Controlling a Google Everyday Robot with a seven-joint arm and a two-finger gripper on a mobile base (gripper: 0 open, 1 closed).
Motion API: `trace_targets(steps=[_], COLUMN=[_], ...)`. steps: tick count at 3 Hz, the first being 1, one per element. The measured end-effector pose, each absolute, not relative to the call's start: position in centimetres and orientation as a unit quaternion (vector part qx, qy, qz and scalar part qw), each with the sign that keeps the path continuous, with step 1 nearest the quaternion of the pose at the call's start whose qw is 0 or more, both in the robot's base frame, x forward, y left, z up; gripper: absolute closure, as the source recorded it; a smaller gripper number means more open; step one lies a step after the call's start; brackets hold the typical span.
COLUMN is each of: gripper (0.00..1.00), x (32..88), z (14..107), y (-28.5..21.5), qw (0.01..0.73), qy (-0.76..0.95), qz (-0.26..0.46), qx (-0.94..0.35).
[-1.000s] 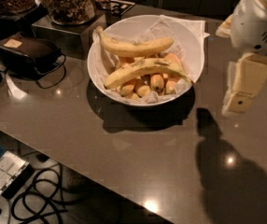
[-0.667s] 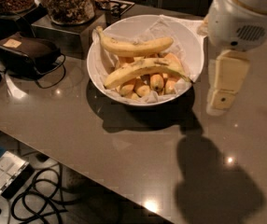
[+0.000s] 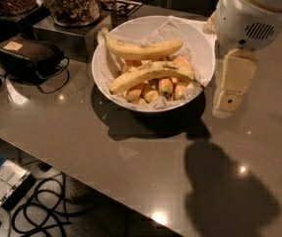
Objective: Pick banana from white bowl
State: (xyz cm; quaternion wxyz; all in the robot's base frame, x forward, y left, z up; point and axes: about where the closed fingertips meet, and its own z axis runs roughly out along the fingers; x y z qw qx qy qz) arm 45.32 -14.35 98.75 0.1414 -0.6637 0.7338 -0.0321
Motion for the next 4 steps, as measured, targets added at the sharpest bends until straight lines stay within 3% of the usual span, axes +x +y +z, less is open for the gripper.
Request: trace_targets(steps=[2, 4], gripper=[0.0, 0.0], x=[48.6, 49.9], z=[97.1, 97.1], y=[-10.2, -9.7], qw=[0.129, 0.151], qy=[0.744, 0.752], qz=[0.04, 0.042], qx=[-0.655, -0.64])
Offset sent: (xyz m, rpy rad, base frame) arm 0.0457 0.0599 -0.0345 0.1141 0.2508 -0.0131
